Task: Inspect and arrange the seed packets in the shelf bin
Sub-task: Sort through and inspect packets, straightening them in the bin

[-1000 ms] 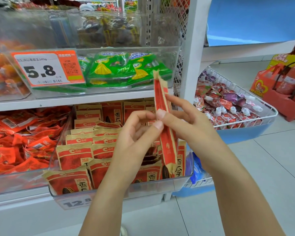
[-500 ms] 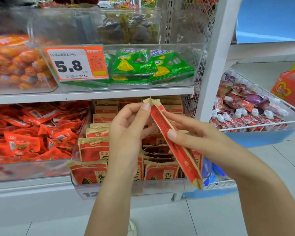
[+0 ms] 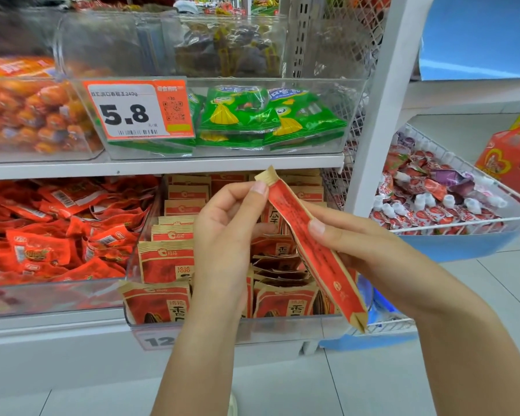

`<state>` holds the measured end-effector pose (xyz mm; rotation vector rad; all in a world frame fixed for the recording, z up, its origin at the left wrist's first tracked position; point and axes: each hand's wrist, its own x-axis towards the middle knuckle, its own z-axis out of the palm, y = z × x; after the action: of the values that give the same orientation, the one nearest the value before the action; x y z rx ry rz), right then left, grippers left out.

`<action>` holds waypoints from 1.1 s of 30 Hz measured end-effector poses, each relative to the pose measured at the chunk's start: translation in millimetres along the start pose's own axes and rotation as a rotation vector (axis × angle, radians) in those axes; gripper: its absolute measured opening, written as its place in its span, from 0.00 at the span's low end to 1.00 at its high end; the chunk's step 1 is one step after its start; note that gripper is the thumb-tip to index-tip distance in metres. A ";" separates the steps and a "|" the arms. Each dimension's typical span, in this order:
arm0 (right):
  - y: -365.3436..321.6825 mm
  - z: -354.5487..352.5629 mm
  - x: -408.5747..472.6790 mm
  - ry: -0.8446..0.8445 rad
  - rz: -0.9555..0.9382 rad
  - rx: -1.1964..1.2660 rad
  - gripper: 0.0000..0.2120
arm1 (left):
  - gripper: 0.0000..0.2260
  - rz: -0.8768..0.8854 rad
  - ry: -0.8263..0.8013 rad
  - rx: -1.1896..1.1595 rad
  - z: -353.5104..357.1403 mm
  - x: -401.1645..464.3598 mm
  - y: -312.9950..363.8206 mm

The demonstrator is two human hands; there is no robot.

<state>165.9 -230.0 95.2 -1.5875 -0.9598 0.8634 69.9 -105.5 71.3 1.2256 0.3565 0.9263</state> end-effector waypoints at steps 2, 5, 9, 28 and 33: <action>6.2 -0.1 2.3 0.080 -0.038 -0.025 0.25 | 0.07 -0.005 -0.004 0.030 0.6 0.1 -1.0; 10.2 6.2 3.6 0.409 -0.144 -0.261 0.31 | 0.12 -0.117 -0.093 0.030 1.4 -0.2 -2.2; 10.9 14.4 5.1 0.589 -0.208 -0.679 0.43 | 0.15 -0.214 -0.282 0.028 7.7 -5.4 -1.0; 1.3 -16.9 -3.7 0.337 -0.148 0.092 0.16 | 0.17 -0.111 -0.492 0.228 1.5 -3.9 -2.2; -5.6 -16.2 -1.6 0.389 -0.244 0.001 0.11 | 0.14 -0.053 -0.516 0.418 -6.2 -2.5 -8.0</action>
<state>178.8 -237.1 104.0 -1.5252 -0.8470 0.3678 67.4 -103.8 61.4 1.7750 0.1686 0.4692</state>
